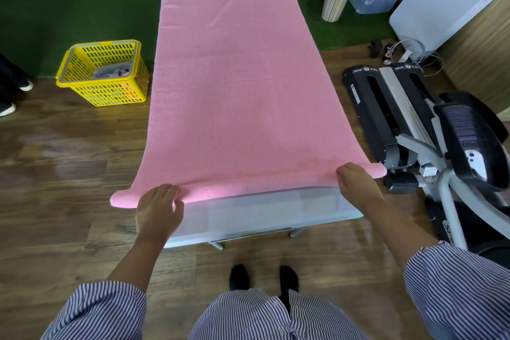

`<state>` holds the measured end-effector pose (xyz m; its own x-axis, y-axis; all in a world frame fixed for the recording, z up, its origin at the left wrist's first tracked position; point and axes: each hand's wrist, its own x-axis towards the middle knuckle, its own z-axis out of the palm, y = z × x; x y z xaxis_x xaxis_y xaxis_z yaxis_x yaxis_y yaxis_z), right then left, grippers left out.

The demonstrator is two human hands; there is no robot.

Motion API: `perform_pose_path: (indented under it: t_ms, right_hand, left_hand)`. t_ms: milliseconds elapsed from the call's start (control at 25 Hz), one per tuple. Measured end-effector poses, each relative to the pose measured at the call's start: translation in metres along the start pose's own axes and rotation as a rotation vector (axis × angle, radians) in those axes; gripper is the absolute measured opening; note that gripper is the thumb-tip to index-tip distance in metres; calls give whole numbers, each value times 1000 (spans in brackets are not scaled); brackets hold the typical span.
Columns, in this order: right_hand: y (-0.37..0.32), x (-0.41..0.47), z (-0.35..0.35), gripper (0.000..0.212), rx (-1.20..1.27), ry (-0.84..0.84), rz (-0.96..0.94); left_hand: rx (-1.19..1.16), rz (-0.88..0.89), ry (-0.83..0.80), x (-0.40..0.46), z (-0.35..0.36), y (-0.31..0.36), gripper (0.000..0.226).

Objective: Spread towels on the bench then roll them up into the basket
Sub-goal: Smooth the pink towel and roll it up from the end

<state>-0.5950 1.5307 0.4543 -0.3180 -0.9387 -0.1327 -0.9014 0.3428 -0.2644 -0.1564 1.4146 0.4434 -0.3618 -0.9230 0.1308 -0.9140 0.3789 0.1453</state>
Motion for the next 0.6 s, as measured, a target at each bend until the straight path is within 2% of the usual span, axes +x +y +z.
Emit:
perform_pose_path:
  t_ms: [80,160,320,480,600]
  right_hand:
    - [0,-4,0,32,78,-38,26]
    - [2,-5,0,43,41,-104,28]
    - [0,-2,0,29,4,-74,9]
    - [-2,-1,2,20,-122,-168,-7]
    - [-1,1,4,14,-158,-41,-12]
  left_hand:
    - [12,-4,-82,0,0,-1,33]
    - [8,-5,-99,2,1,-2,39]
    - [15,7,-61,1,-5,3,20]
    - [58,63,-90,-5,-7,-8,35]
    - [52,43,-17,1,-9,-11,18]
